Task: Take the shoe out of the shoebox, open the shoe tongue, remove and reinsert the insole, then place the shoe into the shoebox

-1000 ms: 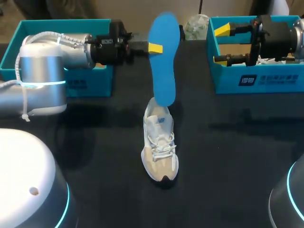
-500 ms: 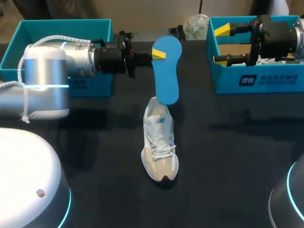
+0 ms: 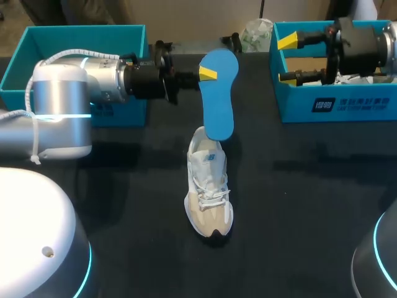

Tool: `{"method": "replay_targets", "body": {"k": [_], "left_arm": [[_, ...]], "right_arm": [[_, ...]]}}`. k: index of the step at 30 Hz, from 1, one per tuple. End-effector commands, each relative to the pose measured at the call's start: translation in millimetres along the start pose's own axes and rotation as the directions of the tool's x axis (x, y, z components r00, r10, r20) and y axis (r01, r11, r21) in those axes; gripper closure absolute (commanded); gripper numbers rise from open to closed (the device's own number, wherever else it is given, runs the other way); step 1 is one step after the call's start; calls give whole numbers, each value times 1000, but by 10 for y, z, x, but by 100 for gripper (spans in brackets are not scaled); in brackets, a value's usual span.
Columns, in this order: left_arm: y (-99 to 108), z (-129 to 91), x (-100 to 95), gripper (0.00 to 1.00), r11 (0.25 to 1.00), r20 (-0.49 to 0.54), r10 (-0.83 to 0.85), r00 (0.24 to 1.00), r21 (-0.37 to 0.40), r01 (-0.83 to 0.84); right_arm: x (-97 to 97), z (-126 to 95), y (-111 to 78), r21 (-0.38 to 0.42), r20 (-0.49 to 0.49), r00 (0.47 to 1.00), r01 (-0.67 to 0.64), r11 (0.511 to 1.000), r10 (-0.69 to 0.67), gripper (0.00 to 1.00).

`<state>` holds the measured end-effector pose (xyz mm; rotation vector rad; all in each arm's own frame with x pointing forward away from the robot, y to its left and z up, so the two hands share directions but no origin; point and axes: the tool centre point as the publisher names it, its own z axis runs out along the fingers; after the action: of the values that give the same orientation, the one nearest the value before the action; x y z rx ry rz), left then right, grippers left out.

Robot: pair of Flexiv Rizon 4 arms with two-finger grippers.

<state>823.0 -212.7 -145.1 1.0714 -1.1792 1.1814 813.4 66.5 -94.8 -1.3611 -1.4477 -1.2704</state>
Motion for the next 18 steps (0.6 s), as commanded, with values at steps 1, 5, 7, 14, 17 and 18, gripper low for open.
{"method": "replay_targets", "body": {"k": [1,5,7,14,17,18], "left_arm": [[-18,22,-68,100,1000,-1,-7,1000,-9,7],[-27,25,-104,100,1000,0,-15,1000,-9,15],[-47,19,-123,100,1000,0,-15,1000,-2,15],[-47,19,-123,100,1000,0,-15,1000,-2,15],[-47,19,-123,100,1000,0,-15,1000,-2,15],[-47,19,-123,100,1000,0,-15,1000,-2,15]], "right_arm": [[183,38,-95,-36,102,995,21,999,-17,0],[273,76,-112,-44,201,979,53,998,-43,0],[327,90,-121,-40,259,964,66,997,-53,0],[466,175,-143,-35,438,897,87,996,-63,0],[513,226,-162,-48,495,867,99,994,-63,0],[524,244,-167,-53,510,858,96,994,-56,0]]}}
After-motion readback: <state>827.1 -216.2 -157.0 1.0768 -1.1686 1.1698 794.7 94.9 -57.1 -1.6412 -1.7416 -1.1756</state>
